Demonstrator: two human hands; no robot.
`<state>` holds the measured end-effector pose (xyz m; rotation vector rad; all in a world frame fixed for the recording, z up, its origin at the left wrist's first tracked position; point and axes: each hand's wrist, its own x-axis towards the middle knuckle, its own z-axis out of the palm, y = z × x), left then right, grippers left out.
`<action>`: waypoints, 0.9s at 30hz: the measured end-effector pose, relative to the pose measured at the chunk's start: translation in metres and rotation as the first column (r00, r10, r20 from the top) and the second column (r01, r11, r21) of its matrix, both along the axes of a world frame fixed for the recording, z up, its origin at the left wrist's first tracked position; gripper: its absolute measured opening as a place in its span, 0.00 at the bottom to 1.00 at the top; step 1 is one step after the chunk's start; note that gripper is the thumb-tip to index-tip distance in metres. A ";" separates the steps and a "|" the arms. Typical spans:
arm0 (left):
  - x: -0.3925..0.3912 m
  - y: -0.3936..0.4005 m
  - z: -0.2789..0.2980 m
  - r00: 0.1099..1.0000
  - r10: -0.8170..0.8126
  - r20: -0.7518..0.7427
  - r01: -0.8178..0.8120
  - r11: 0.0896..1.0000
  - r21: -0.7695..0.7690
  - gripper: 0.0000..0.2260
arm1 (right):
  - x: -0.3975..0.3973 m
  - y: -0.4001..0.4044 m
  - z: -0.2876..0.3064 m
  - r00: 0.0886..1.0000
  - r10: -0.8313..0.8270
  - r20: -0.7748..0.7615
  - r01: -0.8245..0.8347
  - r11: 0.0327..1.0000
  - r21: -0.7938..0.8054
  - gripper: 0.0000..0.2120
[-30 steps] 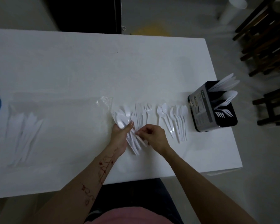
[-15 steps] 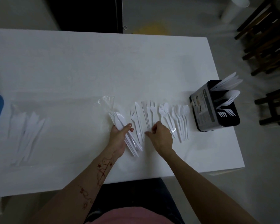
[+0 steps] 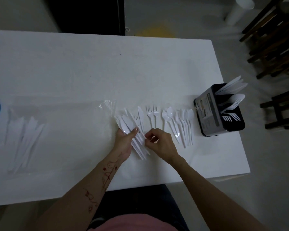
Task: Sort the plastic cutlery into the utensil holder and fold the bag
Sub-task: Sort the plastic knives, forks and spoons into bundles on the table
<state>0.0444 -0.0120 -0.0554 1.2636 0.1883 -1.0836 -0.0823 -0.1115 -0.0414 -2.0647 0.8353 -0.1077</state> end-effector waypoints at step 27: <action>0.005 0.005 0.005 0.997 0.064 -0.049 -0.062 0.997 0.045 0.17 | 0.018 0.014 -0.015 0.907 -0.199 -0.371 0.082 0.948 -0.308 0.06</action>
